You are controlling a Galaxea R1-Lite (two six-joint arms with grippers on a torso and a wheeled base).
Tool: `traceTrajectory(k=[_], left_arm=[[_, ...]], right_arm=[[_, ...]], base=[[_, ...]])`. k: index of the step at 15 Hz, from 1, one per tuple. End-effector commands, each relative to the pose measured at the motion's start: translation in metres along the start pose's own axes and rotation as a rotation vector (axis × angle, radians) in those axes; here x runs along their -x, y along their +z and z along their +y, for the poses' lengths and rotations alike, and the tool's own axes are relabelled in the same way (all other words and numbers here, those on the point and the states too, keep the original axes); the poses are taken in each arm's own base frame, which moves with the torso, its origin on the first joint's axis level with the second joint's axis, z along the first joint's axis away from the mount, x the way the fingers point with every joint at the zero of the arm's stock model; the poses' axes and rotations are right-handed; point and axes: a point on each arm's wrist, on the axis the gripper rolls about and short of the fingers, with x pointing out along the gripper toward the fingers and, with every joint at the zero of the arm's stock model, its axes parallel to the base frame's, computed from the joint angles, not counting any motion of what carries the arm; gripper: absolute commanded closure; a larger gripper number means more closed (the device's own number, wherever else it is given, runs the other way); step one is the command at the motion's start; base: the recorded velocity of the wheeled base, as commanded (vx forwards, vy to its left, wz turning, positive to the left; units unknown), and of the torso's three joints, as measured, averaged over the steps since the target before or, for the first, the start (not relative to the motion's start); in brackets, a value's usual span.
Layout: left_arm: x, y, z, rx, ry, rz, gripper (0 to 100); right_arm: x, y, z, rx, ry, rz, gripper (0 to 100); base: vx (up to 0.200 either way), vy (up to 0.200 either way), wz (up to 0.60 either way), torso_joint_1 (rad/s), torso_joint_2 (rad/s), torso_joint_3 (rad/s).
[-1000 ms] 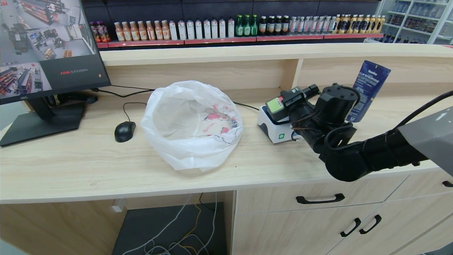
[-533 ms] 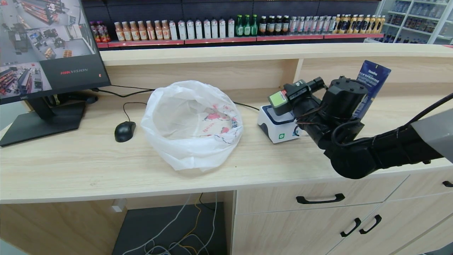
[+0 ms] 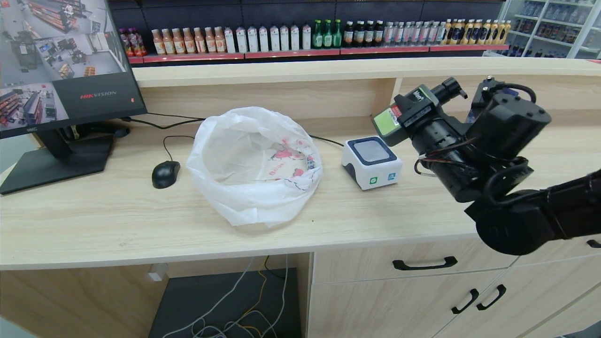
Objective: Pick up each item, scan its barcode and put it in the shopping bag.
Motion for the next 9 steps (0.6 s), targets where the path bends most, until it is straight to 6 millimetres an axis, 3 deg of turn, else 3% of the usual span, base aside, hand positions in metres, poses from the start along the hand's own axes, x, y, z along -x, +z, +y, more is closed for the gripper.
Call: traceTrajectory(k=[1, 9], left_arm=[[0.0, 0.0, 0.0, 0.0, 0.001, 0.0, 0], [0.0, 0.0, 0.0, -0.001, 0.001, 0.0, 0]], right_arm=[[0.03, 0.015, 0.014, 0.068, 0.073, -0.01, 100], [0.075, 0.032, 0.048, 0.424, 0.183, -0.048, 100]], base=[[0.0, 0.0, 0.0, 0.0, 0.0, 0.0], [0.0, 0.0, 0.0, 0.0, 0.0, 0.0]])
